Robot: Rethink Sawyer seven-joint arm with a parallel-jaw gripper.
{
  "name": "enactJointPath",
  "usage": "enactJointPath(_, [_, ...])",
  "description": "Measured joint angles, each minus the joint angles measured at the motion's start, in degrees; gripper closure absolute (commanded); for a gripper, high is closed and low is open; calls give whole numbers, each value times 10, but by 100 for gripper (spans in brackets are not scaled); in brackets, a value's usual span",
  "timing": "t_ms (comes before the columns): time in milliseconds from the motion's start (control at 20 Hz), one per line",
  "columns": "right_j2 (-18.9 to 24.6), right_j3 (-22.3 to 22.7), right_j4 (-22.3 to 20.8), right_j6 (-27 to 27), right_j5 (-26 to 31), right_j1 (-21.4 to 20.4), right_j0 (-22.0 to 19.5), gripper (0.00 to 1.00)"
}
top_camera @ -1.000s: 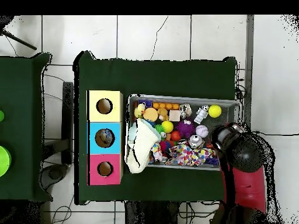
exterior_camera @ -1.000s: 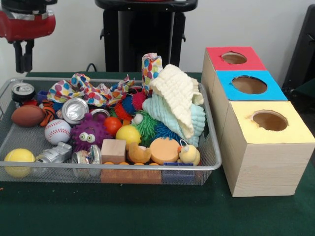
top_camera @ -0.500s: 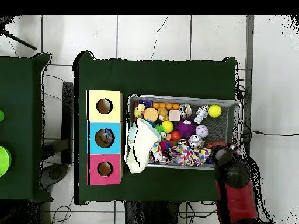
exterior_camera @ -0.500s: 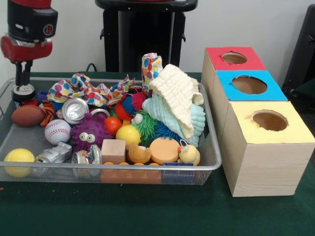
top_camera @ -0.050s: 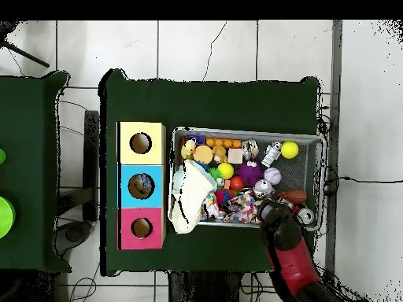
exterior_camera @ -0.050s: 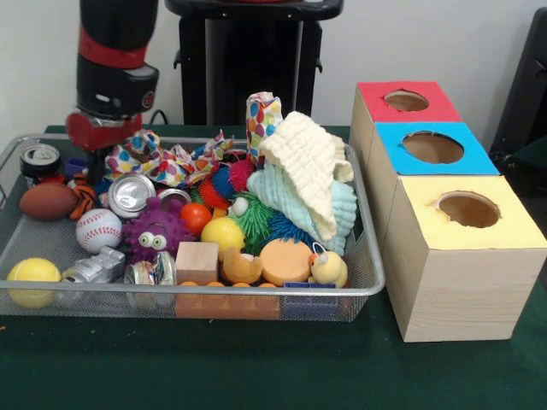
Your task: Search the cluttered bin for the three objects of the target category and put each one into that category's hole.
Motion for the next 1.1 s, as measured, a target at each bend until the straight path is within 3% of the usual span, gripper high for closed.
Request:
enactJointPath(250, [-3,-2,-2,0,-33,30,16,100])
enactJointPath(500, [-10,-2,1,0,-72,32,34,100])
enactJointPath(1100, [-41,-7,13,0,-94,47,87,100])
